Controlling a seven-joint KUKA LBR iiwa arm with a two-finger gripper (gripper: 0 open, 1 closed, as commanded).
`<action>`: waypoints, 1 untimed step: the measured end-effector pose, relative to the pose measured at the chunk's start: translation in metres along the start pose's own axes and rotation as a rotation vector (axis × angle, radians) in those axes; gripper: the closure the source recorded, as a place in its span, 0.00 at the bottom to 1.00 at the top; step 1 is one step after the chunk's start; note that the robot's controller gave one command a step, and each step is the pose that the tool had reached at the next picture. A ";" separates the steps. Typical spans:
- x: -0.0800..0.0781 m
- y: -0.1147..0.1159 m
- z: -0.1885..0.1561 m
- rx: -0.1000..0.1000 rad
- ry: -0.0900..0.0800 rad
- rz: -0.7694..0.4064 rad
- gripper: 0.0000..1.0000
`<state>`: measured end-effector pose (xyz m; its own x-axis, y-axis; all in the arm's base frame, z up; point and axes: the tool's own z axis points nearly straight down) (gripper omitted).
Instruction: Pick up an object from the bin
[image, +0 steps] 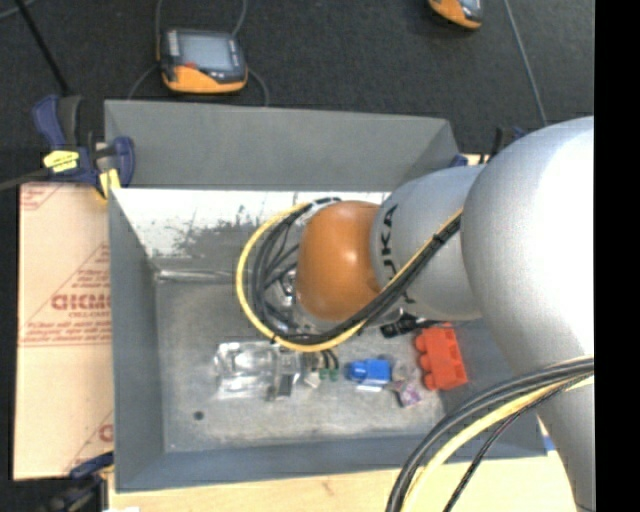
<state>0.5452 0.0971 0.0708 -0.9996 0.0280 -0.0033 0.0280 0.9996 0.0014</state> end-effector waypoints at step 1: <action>0.018 0.009 -0.172 0.000 -0.003 0.122 1.00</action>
Offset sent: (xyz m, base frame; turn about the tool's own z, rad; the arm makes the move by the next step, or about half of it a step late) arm -0.0198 0.0098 0.1681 0.1254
